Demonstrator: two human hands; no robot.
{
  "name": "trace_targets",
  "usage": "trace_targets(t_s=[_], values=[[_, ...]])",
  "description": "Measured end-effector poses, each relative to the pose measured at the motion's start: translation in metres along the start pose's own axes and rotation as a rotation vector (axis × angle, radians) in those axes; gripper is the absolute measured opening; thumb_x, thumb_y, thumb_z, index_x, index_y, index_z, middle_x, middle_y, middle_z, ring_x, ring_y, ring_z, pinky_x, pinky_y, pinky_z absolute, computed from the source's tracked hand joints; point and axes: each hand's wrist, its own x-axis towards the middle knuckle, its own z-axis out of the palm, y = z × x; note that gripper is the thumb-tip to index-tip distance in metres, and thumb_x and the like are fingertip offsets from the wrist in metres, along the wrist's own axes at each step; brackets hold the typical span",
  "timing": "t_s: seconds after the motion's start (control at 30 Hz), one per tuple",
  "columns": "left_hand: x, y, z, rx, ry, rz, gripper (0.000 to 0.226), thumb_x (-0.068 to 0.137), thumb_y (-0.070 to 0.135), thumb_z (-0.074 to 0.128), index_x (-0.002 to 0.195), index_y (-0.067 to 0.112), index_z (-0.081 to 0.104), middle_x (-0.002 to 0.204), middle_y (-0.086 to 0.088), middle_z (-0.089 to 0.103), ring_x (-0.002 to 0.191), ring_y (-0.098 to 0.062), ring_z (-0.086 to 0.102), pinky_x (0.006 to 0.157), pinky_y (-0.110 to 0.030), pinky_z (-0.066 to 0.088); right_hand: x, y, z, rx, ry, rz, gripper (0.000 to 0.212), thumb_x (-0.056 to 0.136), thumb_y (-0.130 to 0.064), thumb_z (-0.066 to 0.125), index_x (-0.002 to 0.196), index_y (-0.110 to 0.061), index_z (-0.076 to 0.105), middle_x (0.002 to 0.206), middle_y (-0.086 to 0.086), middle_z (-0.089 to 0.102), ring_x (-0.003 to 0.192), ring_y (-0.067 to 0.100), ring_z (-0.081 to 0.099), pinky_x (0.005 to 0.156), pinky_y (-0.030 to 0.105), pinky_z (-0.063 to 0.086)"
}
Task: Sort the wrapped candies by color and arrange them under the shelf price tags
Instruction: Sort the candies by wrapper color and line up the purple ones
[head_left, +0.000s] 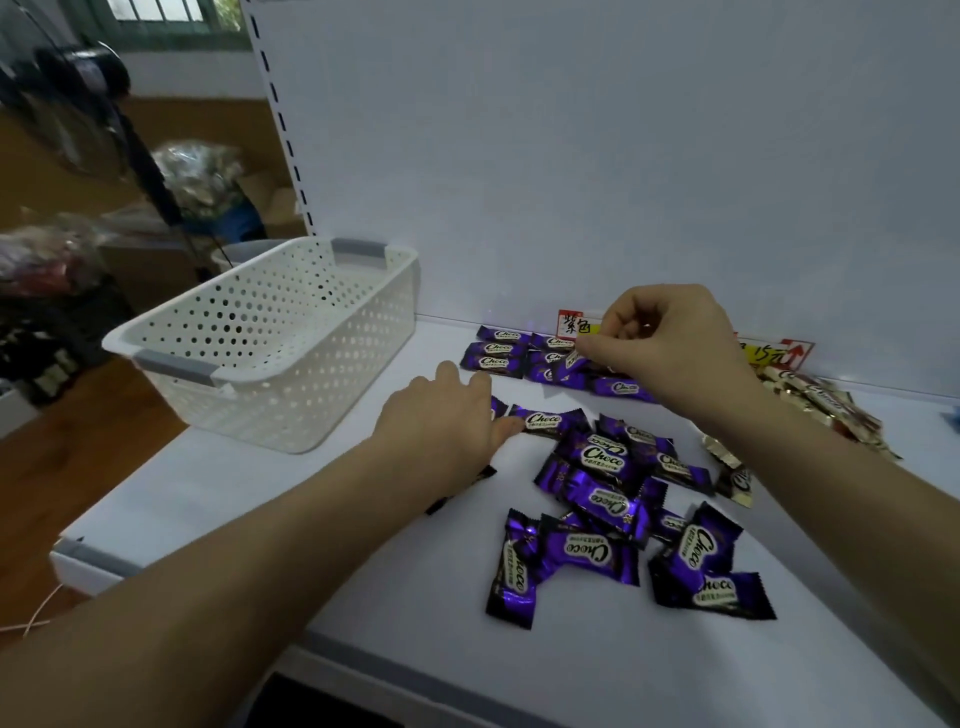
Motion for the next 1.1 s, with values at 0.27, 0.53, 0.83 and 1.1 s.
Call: trace_targets(t_s=[0.27, 0.53, 0.83, 1.1], values=[[0.002, 0.011, -0.007, -0.044, 0.102, 0.112, 0.031, 0.106, 0.039, 0.033, 0.126, 0.018, 0.042, 0.098, -0.008, 0.055, 0.079, -0.030, 0.048, 0.066, -0.035, 0.036, 0.002, -0.003, -0.002, 0.058, -0.043, 0.012, 0.018, 0.076, -0.008, 0.081, 0.072, -0.018, 0.068, 0.060, -0.002, 0.054, 0.054, 0.010, 0.048, 0.057, 0.029, 0.046], [-0.005, -0.023, -0.002, -0.870, 0.375, -0.040, 0.008, 0.100, 0.031, 0.055, 0.103, 0.026, 0.060, 0.074, 0.004, 0.068, 0.068, -0.013, 0.065, 0.065, -0.032, 0.050, 0.016, -0.002, 0.016, 0.067, -0.265, -0.019, 0.029, 0.082, -0.002, 0.075, 0.098, -0.025, 0.067, 0.080, -0.002, 0.066, 0.067, 0.014, 0.060, 0.074, 0.040, 0.057], [-0.013, -0.029, -0.003, -1.719, 0.122, -0.355, 0.016, 0.101, 0.020, 0.057, 0.112, 0.008, 0.061, 0.081, -0.009, 0.060, 0.057, -0.015, 0.056, 0.044, -0.023, 0.042, 0.034, -0.008, 0.078, -0.318, -0.379, -0.285, 0.021, 0.080, -0.022, 0.083, 0.090, -0.026, 0.066, 0.085, -0.013, 0.067, 0.072, 0.002, 0.060, 0.064, 0.014, 0.043], [-0.010, -0.038, -0.001, -1.705, 0.147, -0.363, 0.014, 0.101, 0.011, 0.056, 0.113, 0.004, 0.058, 0.083, -0.012, 0.059, 0.059, -0.016, 0.057, 0.047, -0.024, 0.047, 0.018, 0.006, 0.065, -0.400, -0.340, -0.272, 0.005, 0.082, -0.029, 0.077, 0.085, -0.026, 0.079, 0.079, -0.014, 0.073, 0.074, 0.001, 0.065, 0.069, 0.020, 0.049]])
